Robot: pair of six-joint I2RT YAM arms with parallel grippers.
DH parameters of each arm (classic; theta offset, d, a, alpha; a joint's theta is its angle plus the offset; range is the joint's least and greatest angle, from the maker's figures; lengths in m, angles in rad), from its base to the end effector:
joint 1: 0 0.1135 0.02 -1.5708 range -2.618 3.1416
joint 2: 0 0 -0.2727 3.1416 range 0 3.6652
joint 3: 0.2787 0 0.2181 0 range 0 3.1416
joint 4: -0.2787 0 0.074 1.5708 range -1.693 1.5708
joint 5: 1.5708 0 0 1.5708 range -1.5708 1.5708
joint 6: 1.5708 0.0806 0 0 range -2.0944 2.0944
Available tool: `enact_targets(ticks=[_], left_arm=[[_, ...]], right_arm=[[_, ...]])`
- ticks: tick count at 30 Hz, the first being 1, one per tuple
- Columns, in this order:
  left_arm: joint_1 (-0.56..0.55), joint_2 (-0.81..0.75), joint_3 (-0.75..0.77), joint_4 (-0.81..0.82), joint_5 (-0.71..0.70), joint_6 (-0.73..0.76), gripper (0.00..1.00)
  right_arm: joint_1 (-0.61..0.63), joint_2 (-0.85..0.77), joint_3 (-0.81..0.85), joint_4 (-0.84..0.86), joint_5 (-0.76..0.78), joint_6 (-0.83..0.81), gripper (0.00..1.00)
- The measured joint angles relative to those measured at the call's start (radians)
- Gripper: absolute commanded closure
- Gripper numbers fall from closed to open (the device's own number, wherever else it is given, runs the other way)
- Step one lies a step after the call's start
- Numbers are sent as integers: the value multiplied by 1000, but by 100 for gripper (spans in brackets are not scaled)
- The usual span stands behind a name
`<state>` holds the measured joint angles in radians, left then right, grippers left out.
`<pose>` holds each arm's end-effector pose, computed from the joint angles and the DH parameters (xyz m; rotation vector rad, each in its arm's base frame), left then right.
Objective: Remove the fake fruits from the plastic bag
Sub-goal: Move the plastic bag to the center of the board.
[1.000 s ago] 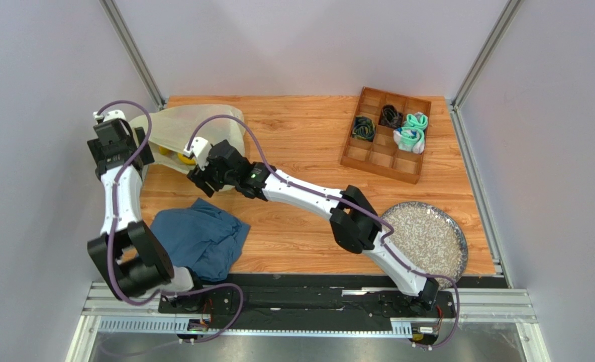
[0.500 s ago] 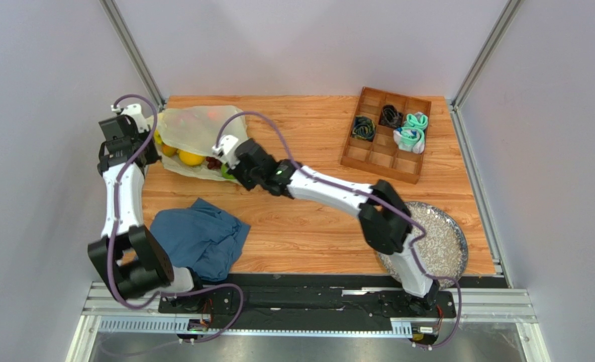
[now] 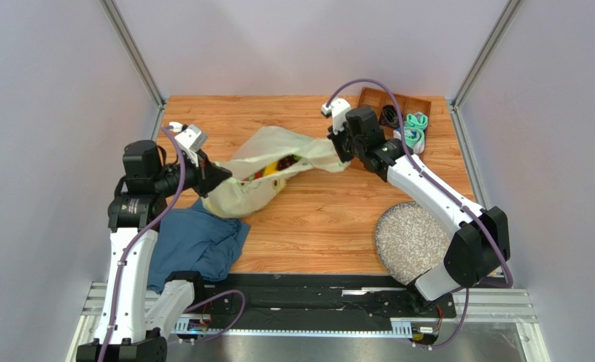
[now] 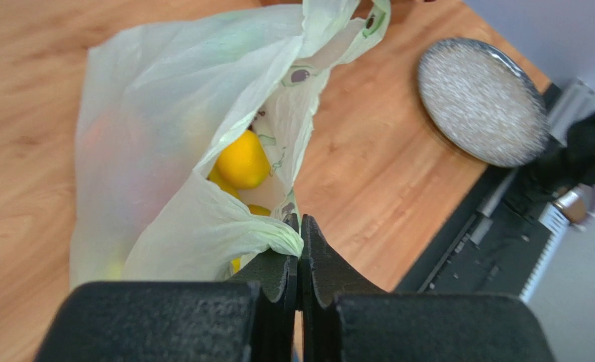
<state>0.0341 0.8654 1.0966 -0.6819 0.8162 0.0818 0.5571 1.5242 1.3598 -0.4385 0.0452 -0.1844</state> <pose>0.1518 -0.0536 0.3713 0.5531 1.8629 -0.7415 0.3001 0.1826 0.3232 -0.7648 2.0389 0.1637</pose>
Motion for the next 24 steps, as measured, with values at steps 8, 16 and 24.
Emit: enact_targets(ticks=[8,16,24], left_arm=[[-69,53,-53,-131,150,-12,100],[-115,35,16,-344,257,98,100],[-134,23,68,-460,270,154,100]], right_arm=[[-62,-32,-108,-161,-9,-55,100],[-157,-338,-152,-230,-14,-31,100],[-188,-513,-210,-269,-89,-2,53]])
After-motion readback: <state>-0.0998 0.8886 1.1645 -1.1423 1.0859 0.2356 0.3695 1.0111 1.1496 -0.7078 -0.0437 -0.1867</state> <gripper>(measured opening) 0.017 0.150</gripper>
